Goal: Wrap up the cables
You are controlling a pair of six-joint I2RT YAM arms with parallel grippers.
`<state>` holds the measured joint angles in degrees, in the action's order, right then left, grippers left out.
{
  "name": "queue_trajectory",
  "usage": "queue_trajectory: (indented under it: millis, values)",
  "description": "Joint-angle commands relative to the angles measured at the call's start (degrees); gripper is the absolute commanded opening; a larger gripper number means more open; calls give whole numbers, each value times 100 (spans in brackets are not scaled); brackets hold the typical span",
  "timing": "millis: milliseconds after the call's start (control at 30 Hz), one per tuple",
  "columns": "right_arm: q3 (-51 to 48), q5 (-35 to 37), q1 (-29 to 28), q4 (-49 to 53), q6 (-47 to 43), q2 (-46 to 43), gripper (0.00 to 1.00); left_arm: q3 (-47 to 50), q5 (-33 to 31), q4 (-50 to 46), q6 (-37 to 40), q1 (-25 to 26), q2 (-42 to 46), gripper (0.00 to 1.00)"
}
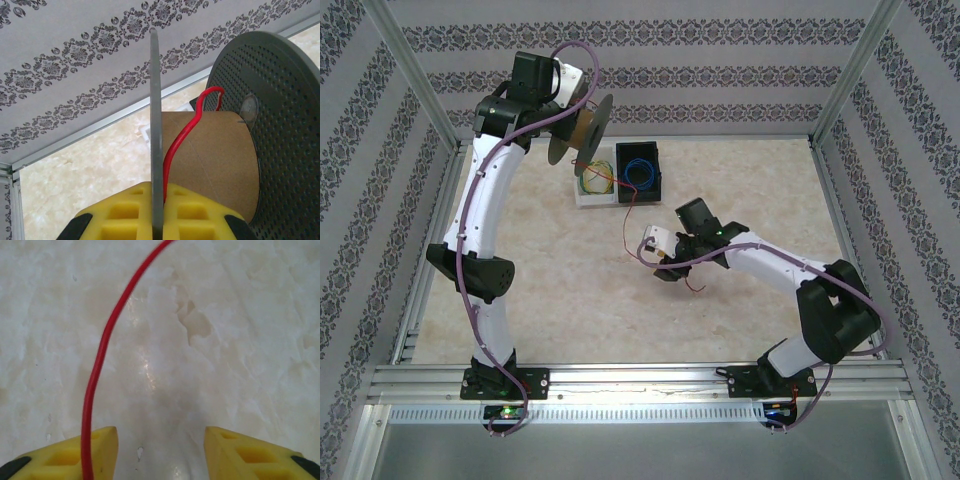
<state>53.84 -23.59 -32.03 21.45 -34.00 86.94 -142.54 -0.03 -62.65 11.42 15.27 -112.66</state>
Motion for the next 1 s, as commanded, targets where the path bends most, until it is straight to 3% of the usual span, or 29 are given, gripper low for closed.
queue_trajectory:
  millis: [0,100,167,400,667,967]
  values:
    - [210,207,-22,127,27,95,37,-274,74,257,-8,-47,95,0]
    - [370,348,-20,184,-50,83,8,-270,98,220,-15,-50,82,0]
    - [485,427,-12,201,-143,23,0,-257,121,185,-24,-48,82,0]
    - [1121,564,115,65,-628,-498,0,110,258,199,-95,-45,143,0]
    - [2127,108,536,-496,-1094,-701,0,1022,487,421,-168,-37,421,0]
    - [3386,1423,702,-1263,-977,568,0,2550,586,834,-204,-32,1321,0]
